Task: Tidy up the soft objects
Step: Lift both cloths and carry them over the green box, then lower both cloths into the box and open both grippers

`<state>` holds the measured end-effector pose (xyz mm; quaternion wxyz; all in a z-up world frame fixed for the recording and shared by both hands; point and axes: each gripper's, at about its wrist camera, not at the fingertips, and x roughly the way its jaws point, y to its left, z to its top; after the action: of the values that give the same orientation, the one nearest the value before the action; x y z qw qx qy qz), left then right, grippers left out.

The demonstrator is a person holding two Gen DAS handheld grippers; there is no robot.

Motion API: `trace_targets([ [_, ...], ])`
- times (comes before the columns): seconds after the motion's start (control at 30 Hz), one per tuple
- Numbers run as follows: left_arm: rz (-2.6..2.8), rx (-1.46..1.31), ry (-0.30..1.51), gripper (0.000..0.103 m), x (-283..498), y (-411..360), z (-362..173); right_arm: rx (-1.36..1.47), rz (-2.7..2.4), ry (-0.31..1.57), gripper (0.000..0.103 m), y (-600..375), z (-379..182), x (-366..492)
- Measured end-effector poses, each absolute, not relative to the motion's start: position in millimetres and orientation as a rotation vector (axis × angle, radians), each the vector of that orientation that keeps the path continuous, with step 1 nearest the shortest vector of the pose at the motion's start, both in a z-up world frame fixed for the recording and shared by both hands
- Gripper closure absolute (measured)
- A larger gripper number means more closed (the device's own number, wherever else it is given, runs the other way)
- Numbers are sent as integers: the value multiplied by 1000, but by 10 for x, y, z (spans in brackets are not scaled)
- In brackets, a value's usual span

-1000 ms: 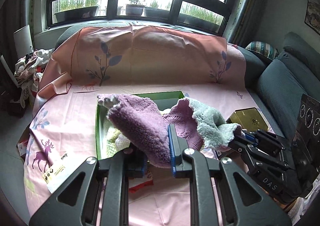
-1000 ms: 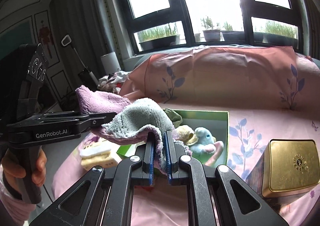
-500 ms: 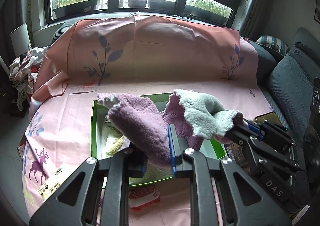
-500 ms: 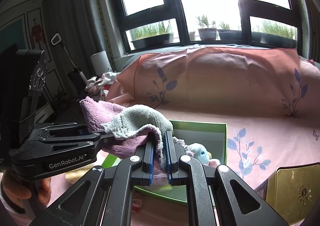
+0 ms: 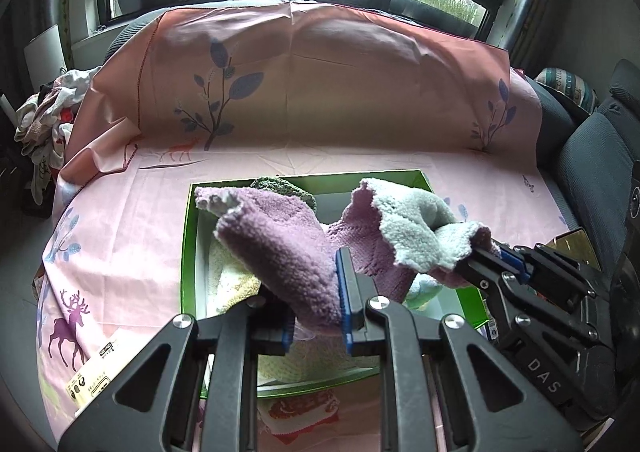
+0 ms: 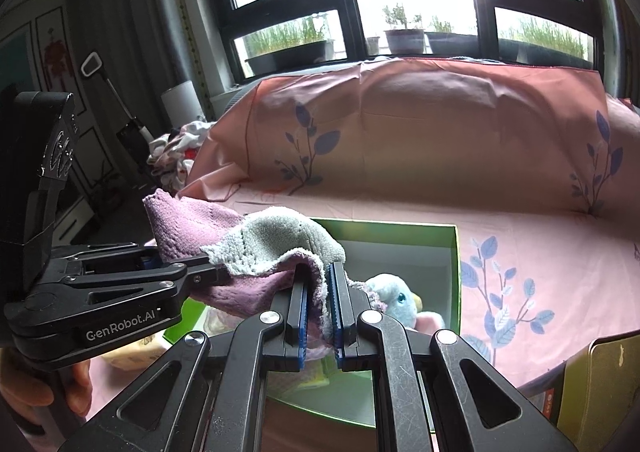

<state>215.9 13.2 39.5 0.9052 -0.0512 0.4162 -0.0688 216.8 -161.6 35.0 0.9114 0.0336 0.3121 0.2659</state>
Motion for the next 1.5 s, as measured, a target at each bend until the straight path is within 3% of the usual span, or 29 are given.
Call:
trace_targets([
  [1.5, -74, -12, 956, 85, 2408, 52, -23, 62, 511, 767, 92, -1537, -58, 2437],
])
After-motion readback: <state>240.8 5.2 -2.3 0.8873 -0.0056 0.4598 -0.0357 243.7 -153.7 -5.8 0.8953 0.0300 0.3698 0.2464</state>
